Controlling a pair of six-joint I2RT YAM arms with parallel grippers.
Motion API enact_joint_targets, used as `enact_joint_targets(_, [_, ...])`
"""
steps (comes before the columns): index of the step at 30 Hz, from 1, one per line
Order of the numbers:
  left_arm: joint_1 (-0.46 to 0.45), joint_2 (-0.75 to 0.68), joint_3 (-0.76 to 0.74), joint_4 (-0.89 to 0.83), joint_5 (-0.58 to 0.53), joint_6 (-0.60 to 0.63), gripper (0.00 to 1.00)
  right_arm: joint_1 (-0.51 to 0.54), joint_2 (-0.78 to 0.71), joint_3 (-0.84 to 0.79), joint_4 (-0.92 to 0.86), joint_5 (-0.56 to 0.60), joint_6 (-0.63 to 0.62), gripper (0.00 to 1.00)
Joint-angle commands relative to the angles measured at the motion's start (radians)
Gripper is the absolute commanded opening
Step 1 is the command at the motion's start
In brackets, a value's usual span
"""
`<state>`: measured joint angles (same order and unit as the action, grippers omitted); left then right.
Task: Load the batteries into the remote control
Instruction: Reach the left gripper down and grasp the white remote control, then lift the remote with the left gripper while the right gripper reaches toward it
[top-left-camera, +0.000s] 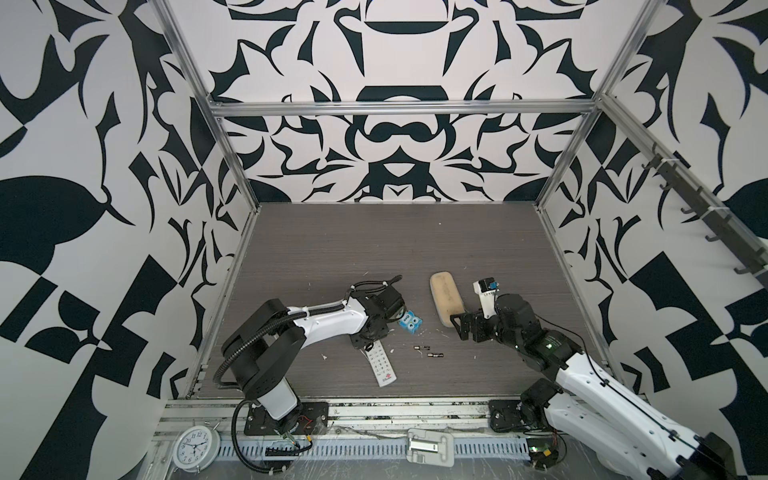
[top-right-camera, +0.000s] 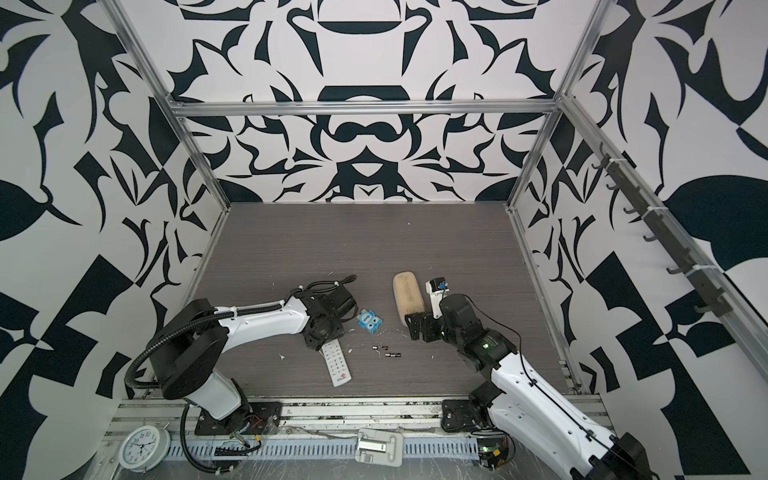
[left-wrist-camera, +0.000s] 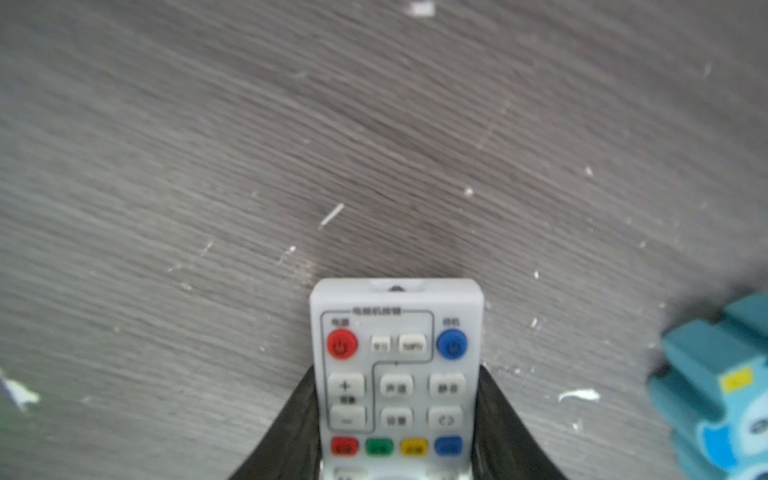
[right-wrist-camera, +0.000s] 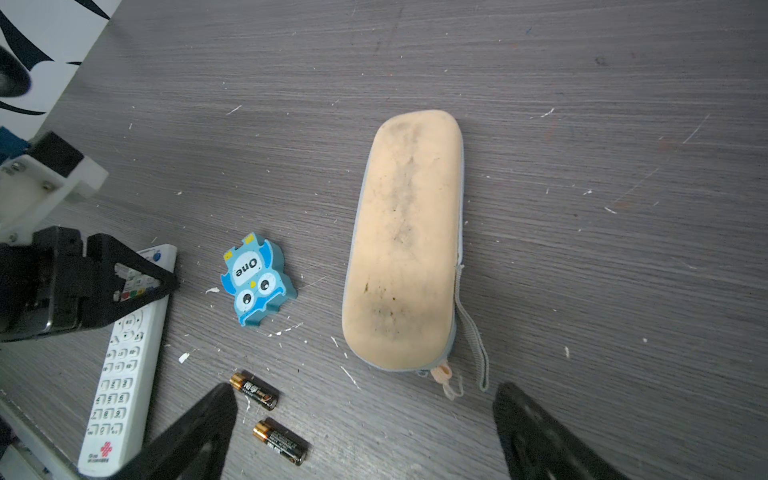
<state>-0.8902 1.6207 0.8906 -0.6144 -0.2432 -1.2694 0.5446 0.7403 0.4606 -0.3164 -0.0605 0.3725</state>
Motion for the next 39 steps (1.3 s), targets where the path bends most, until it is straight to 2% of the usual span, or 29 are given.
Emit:
enact_joint_targets(1, [0.021,-0.043,-0.048,0.012,-0.029,-0.009,0.27,0.002,-0.032,0.040,0.035,-0.031,0.025,1.00])
enact_joint_targets(5, [0.025,-0.191,-0.082,0.057,-0.116,0.062,0.14,0.002,-0.033,0.057,0.094,-0.163,0.024,1.00])
enact_joint_targets(8, [0.027,-0.367,-0.121,0.126,-0.189,0.175,0.06,0.002,-0.090,-0.001,0.284,-0.347,0.065,1.00])
enact_joint_targets(10, [0.031,-0.502,-0.144,0.193,-0.213,0.303,0.05,0.002,-0.108,-0.026,0.424,-0.454,0.117,1.00])
enact_joint_targets(11, [0.037,-0.555,-0.154,0.237,-0.201,0.362,0.05,0.003,-0.103,-0.026,0.472,-0.497,0.131,1.00])
enact_joint_targets(14, [0.094,-0.715,-0.183,0.365,-0.058,0.535,0.06,0.002,-0.021,-0.003,0.618,-0.638,0.165,1.00])
enact_joint_targets(18, [0.164,-0.833,-0.170,0.421,0.110,0.645,0.06,0.003,0.145,0.023,0.869,-0.789,0.252,1.00])
enact_joint_targets(21, [0.182,-0.847,-0.127,0.427,0.215,0.678,0.06,0.022,0.241,0.026,1.044,-0.857,0.257,1.00])
enact_joint_targets(25, [0.181,-0.805,-0.049,0.430,0.379,0.680,0.06,0.063,0.360,0.066,1.181,-0.906,0.218,0.99])
enact_joint_targets(28, [0.181,-0.782,-0.009,0.427,0.428,0.676,0.06,0.112,0.448,0.122,1.249,-0.953,0.211,0.98])
enact_joint_targets(33, [0.181,-0.766,0.007,0.468,0.475,0.670,0.06,0.197,0.575,0.190,1.233,-0.966,0.144,1.00])
enact_joint_targets(35, [0.181,-0.748,0.014,0.476,0.496,0.670,0.06,0.211,0.640,0.199,1.340,-0.975,0.210,1.00])
enact_joint_targets(39, [0.181,-0.737,0.011,0.499,0.510,0.671,0.05,0.235,0.766,0.202,1.663,-0.988,0.397,1.00])
